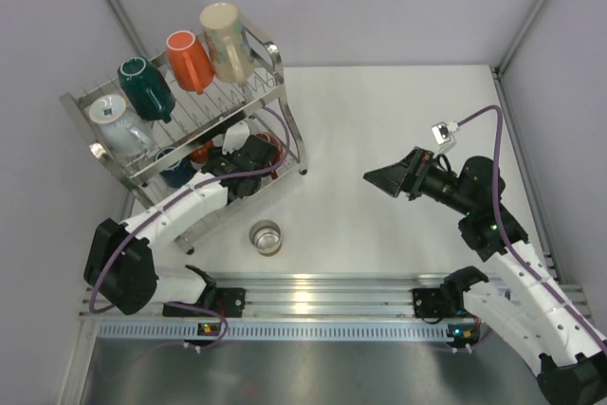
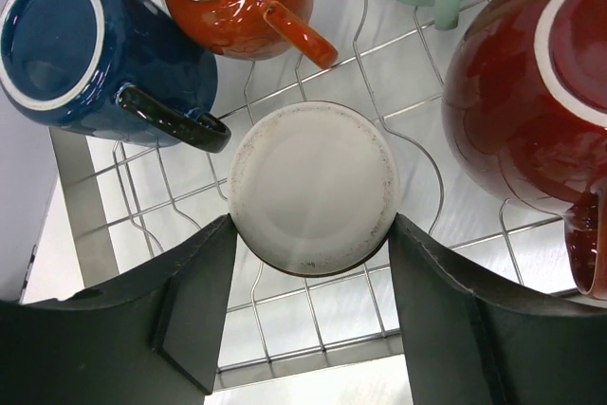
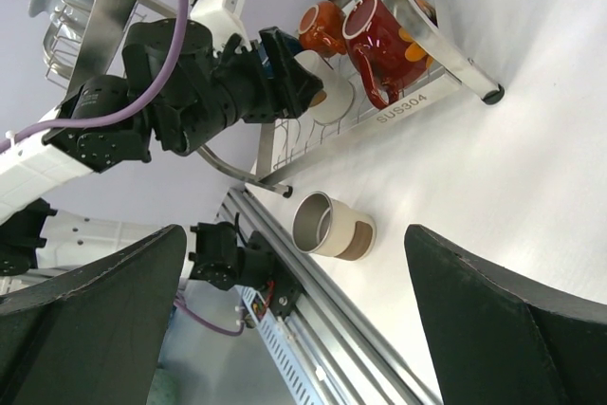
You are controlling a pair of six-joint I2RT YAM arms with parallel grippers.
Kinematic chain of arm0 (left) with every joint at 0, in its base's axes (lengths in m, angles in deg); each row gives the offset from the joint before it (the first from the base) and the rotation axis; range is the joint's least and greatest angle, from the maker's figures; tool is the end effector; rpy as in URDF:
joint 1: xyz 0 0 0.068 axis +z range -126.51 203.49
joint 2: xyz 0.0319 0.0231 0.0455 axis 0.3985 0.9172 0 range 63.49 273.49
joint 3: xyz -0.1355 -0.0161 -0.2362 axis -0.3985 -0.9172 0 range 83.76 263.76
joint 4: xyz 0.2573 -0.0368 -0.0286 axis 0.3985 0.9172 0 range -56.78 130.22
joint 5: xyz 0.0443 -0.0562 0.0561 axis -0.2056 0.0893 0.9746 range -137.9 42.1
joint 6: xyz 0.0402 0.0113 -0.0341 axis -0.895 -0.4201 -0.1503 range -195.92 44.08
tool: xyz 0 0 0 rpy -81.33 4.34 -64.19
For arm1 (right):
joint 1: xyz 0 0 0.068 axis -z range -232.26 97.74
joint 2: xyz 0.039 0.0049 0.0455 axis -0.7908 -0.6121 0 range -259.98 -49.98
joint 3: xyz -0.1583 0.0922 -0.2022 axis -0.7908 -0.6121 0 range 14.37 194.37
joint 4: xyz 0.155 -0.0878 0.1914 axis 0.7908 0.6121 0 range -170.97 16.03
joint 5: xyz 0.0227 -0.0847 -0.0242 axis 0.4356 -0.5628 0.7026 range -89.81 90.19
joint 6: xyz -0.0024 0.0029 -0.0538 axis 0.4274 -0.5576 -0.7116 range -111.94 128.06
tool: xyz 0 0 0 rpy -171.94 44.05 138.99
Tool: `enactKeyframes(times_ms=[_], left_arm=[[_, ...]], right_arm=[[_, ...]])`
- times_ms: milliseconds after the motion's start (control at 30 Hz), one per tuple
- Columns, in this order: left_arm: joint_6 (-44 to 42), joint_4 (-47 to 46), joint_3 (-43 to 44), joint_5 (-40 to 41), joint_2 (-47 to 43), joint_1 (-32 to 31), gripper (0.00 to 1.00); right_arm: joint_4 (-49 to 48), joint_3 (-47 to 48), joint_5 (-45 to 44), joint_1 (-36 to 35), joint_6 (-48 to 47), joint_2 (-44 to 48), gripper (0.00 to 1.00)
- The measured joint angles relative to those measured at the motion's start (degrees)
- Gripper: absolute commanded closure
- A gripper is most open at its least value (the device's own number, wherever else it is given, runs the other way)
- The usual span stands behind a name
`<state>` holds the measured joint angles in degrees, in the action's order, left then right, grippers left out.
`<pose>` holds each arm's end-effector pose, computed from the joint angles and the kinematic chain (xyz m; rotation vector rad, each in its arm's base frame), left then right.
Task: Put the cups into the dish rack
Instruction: Place the cup upside down on the dish rack
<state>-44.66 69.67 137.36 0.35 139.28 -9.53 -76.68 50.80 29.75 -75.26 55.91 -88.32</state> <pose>0.2289 -0.1171 0.2490 -0.2434 2.2082 0.5066 0.1443 0.0804 0.3178 -0.0290 1.8569 1.3284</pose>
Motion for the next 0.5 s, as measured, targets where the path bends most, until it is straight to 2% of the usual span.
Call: enactKeyframes(times_ms=[500], left_arm=[[4.72, -0.94, -5.31, 0.9, -6.95, 2.08, 0.44]], right_arm=[[0.0, -0.04, 0.04, 0.0, 0.33, 1.4, 0.01]])
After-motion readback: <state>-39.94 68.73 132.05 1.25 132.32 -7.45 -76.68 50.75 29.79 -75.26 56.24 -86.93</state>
